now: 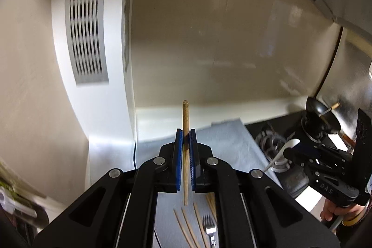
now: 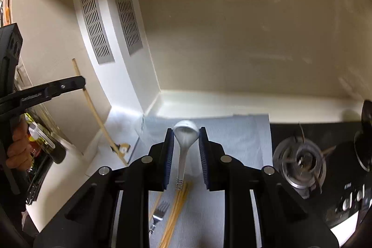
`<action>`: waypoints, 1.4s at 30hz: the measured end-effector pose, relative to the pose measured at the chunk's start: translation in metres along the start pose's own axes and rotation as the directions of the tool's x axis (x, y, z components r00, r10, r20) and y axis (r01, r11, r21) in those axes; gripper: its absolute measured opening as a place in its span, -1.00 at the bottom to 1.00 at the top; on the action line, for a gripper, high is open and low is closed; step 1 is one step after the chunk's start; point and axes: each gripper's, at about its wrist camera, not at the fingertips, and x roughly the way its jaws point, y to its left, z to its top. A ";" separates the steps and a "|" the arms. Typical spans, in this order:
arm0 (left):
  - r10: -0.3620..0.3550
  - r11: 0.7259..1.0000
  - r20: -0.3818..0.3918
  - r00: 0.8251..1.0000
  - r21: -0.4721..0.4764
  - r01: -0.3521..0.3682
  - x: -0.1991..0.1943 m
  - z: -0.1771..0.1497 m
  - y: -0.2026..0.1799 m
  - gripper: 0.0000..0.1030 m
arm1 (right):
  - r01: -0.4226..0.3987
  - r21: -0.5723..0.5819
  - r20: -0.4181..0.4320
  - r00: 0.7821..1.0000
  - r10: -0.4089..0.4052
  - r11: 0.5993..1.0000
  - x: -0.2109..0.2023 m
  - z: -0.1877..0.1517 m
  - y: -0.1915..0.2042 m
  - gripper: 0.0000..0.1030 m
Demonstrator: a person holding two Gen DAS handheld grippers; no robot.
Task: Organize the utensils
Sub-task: 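Lift the chopstick with the left tool while the right tool lifts the spoon toward the holder, then open the left tool over the clear holder while the right tool releases the spoon into it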
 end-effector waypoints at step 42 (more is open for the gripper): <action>0.195 0.980 -0.084 0.977 -0.017 -0.197 0.096 -0.025 0.008 0.85 | 0.015 -0.096 -0.091 0.996 -0.024 0.995 0.090 -0.011 0.021 0.16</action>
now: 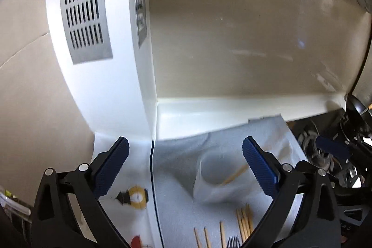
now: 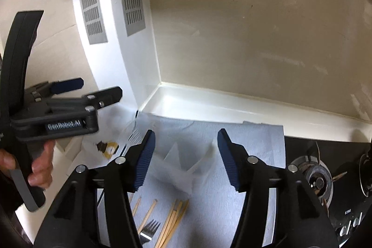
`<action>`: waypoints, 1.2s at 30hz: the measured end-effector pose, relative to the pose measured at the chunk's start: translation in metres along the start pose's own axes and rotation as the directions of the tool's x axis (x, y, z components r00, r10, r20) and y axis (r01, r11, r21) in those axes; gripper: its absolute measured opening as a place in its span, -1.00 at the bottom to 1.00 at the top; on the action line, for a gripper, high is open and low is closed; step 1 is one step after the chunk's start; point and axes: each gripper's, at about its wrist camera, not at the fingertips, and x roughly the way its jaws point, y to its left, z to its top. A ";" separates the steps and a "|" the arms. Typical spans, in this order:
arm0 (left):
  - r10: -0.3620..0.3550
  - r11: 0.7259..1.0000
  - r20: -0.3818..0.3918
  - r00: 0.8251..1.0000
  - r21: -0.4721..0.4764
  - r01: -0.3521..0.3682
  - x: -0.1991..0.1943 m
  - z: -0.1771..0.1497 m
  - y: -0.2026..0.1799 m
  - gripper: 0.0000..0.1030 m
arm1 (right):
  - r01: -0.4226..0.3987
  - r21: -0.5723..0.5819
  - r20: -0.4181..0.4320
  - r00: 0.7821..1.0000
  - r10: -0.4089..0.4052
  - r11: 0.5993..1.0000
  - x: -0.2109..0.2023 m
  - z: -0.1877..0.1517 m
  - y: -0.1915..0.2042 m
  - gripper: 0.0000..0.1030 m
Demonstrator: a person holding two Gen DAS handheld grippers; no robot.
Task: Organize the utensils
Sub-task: 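Open the left tool over the clear holder while the right tool releases the spoon into it, then move both tools back down to the chopsticks on the mat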
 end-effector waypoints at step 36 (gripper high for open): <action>0.188 0.982 -0.375 0.908 0.052 -0.182 -0.026 -0.150 0.008 0.85 | -0.019 0.079 -0.276 0.960 0.040 0.997 -0.016 -0.133 0.006 0.20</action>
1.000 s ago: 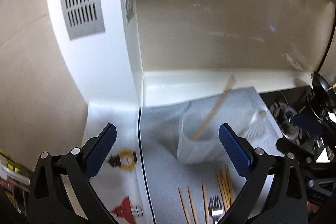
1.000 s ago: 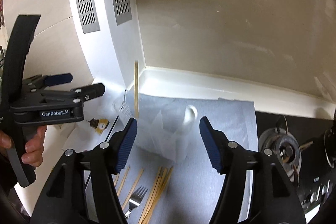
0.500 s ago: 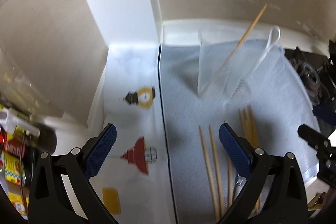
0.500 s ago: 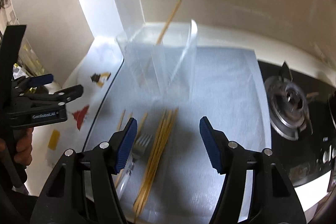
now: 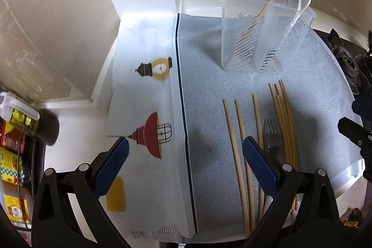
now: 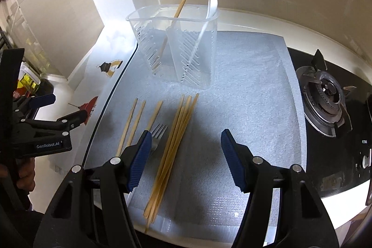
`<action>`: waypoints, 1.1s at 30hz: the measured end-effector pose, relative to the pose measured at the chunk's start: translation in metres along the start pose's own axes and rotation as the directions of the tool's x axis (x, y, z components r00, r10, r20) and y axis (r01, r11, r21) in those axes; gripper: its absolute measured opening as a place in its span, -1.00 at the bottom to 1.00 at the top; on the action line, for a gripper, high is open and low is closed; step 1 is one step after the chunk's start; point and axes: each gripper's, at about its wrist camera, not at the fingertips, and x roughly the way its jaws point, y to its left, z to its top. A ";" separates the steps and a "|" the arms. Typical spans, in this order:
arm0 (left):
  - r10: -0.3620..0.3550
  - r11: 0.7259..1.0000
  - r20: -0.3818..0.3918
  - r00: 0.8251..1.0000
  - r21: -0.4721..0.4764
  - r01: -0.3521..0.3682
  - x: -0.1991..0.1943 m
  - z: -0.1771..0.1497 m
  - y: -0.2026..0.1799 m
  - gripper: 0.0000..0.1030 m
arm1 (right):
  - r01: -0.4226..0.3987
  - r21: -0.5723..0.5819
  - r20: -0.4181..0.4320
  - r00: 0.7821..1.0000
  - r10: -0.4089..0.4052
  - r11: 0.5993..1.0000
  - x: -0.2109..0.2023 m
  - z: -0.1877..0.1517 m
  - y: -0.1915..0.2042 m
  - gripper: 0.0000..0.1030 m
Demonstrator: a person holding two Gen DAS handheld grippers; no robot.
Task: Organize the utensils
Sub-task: 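Move both tools back down to the chopsticks on the mat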
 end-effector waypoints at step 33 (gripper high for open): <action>-0.100 0.995 -0.166 0.981 -0.009 0.100 0.080 0.022 -0.013 0.83 | 0.051 0.117 -0.182 0.983 -0.029 0.992 0.110 0.021 -0.013 -0.13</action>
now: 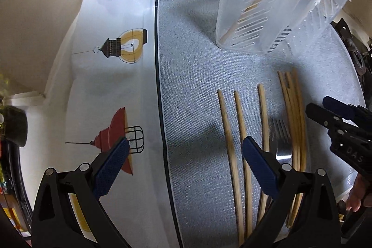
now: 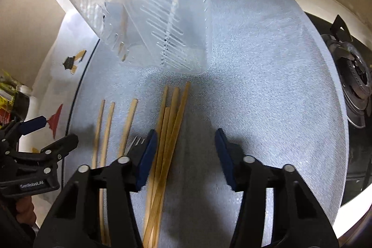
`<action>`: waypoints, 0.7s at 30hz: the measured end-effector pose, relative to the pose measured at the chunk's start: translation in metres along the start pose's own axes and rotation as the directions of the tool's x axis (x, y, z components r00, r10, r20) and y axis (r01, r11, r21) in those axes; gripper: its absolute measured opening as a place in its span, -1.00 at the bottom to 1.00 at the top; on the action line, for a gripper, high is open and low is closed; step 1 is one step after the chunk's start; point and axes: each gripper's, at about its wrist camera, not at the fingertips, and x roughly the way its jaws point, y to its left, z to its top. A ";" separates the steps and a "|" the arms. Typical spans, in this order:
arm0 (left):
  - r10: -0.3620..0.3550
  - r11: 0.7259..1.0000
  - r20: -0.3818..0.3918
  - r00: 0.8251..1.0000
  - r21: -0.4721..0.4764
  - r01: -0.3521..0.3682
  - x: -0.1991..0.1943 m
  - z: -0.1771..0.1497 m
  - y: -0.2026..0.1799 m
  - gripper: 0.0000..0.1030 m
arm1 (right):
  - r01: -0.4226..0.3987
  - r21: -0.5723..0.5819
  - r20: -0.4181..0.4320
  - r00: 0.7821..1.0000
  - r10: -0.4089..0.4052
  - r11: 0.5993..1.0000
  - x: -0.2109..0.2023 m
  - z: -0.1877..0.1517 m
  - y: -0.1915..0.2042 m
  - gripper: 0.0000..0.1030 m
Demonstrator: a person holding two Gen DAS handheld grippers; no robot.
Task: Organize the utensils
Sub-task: 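Move both tools back down to the chopsticks on the mat, then grasp a chopstick with the right tool while the left tool grasps another chopstick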
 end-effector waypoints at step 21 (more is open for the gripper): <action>0.018 1.000 -0.060 0.998 0.012 -0.017 0.028 0.011 -0.013 0.83 | 0.062 -0.059 -0.021 0.998 -0.063 0.996 0.022 0.002 -0.019 -0.81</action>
